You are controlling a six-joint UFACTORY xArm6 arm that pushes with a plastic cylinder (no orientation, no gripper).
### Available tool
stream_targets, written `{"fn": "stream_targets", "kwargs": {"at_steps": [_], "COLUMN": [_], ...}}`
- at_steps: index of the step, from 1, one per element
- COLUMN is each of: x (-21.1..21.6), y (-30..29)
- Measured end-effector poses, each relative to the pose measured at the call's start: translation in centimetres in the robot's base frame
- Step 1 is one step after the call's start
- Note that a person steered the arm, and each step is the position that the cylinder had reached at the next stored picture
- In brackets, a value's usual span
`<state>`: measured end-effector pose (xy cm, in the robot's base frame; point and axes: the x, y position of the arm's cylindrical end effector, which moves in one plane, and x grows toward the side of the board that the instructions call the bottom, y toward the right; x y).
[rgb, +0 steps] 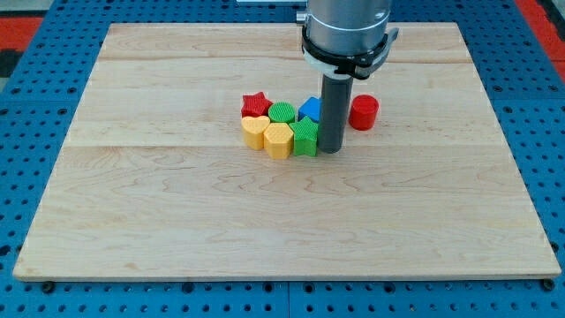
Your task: Point at the red circle
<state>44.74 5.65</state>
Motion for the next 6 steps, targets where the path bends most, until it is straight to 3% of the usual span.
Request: {"fn": "stream_targets", "kwargs": {"at_steps": [2, 4, 5, 6], "x": [0.0, 0.0, -1.3, -3.1], "y": [0.0, 5.9, 8.8, 7.7]}}
